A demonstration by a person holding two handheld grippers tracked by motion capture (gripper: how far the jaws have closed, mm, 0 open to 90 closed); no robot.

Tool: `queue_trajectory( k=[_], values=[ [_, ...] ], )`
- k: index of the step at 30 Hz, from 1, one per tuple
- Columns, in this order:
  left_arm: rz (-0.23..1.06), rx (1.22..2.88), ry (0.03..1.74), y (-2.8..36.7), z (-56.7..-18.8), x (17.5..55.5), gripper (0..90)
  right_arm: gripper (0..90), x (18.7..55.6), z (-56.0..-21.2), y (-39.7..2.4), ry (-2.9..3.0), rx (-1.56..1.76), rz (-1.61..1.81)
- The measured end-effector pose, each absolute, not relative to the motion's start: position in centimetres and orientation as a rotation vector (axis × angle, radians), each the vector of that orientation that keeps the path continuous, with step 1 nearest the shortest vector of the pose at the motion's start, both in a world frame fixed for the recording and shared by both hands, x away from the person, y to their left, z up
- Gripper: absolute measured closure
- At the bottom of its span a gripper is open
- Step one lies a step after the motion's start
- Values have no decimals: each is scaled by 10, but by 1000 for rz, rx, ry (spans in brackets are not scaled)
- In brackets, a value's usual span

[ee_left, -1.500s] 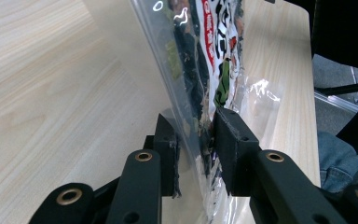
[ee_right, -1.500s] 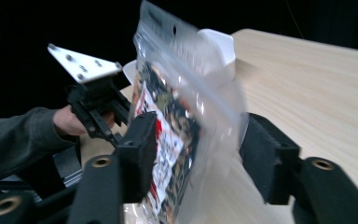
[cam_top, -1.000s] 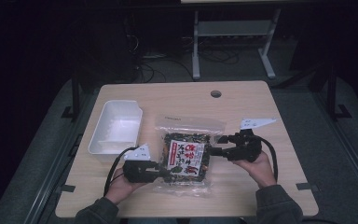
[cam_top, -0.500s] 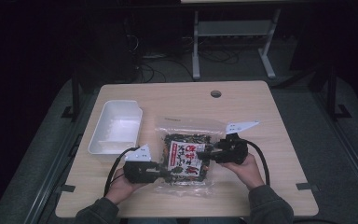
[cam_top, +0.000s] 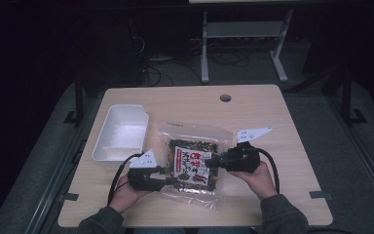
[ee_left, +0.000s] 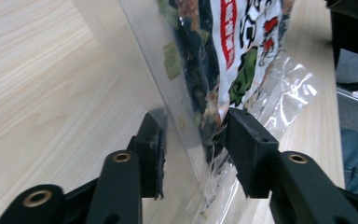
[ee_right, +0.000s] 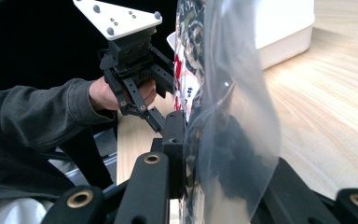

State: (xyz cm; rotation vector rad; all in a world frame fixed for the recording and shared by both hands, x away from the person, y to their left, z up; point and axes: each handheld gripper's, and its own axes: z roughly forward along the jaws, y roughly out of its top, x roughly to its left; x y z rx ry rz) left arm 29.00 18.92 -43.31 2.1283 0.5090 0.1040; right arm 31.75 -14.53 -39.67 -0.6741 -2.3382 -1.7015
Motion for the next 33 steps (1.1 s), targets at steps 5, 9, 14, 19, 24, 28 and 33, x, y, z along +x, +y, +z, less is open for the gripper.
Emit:
queue_trajectory(
  k=[5, 9, 14, 19, 24, 28, 33],
  values=[
    [136, 2115, 532, 193, -432, 290, 511, 752, 314, -390, -150, -2375, -726, -1728],
    [143, 2113, 537, 196, -431, 289, 497, 752, 313, -387, -156, -2373, -769, -1752],
    [176, 2142, 531, 195, -431, 285, 469, 752, 313, -382, -166, -2383, -857, -1777],
    [217, 2195, 515, 196, -431, 276, 430, 753, 312, -375, -173, -2413, -958, -1802],
    [249, 2224, 511, 199, -430, 269, 389, 753, 313, -370, -174, -2434, -1058, -1808],
    [264, 2227, 509, 202, -428, 265, 370, 753, 317, -363, -172, -2437, -1121, -1824],
    [286, 2238, 506, 205, -428, 261, 341, 752, 322, -351, -164, -2463, -1183, -1836]
  ],
)
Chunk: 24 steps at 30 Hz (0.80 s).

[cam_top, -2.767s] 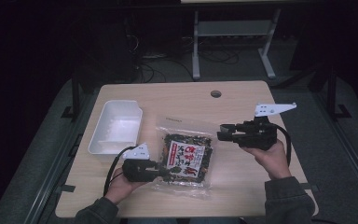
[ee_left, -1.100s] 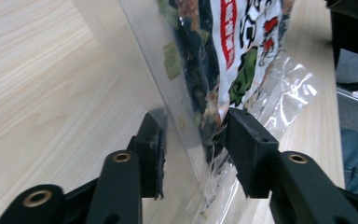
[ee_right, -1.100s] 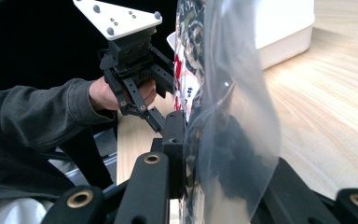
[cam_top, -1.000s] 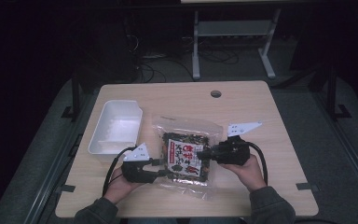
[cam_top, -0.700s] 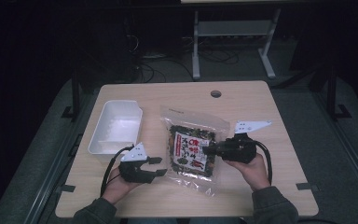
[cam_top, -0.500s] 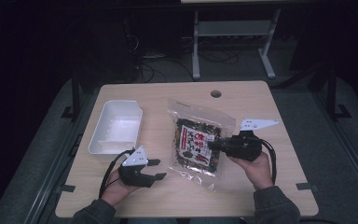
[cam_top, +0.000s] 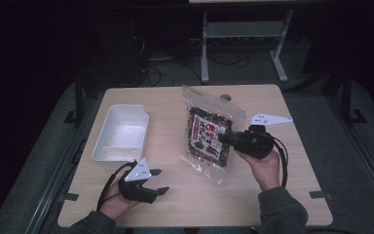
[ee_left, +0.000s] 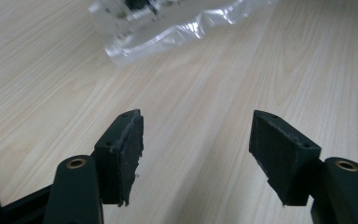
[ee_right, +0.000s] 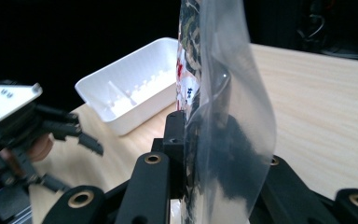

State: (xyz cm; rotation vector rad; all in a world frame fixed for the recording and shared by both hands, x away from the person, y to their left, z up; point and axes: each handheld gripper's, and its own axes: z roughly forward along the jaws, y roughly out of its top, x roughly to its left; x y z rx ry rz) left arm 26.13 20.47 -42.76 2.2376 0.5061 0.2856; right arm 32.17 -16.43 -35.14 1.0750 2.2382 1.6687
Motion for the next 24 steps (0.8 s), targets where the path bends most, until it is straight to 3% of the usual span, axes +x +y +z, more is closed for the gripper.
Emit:
queue_trajectory(
  k=[24],
  values=[
    [329, 2271, 572, 237, -431, 251, 279, 753, 349, -317, -113, 2123, 1088, 1628]
  ],
)
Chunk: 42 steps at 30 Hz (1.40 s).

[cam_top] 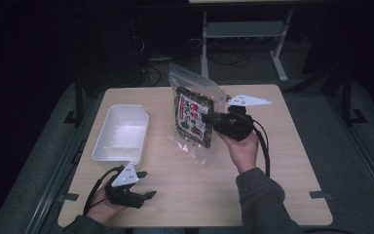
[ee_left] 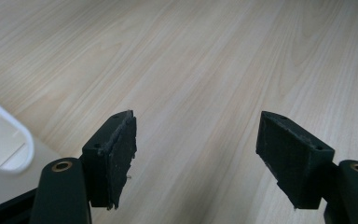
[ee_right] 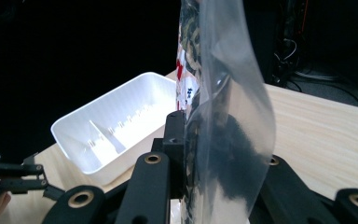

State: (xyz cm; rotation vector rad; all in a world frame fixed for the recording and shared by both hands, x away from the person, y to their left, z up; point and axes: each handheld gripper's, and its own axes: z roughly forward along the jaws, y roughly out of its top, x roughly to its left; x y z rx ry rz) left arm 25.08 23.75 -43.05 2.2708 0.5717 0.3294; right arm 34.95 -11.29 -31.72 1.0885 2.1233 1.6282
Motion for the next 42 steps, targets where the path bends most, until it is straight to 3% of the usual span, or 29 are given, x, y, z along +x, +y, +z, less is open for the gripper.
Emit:
queue_trajectory(
  k=[42],
  values=[
    [365, 2264, 635, 269, -432, 246, 275, 753, 391, -285, -9, 2044, 1061, 1658]
  ],
)
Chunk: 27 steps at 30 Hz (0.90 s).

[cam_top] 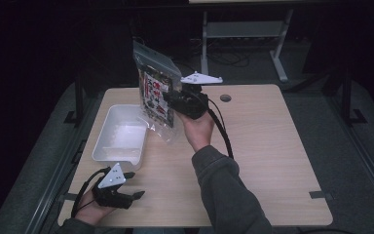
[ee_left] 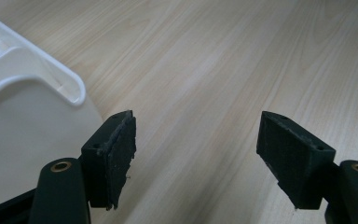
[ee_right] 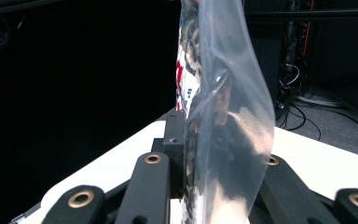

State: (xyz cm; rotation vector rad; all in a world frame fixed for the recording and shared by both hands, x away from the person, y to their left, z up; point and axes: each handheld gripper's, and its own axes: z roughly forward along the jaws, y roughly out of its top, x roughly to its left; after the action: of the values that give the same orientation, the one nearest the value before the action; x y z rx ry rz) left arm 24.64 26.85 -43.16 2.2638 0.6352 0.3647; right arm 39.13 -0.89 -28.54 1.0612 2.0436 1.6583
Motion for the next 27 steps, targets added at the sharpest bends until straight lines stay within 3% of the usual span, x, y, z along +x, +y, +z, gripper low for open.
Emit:
queue_trajectory(
  k=[27],
  values=[
    [365, 2248, 673, 283, -433, 245, 278, 753, 415, -307, 76, 2060, 1052, 1640]
  ],
)
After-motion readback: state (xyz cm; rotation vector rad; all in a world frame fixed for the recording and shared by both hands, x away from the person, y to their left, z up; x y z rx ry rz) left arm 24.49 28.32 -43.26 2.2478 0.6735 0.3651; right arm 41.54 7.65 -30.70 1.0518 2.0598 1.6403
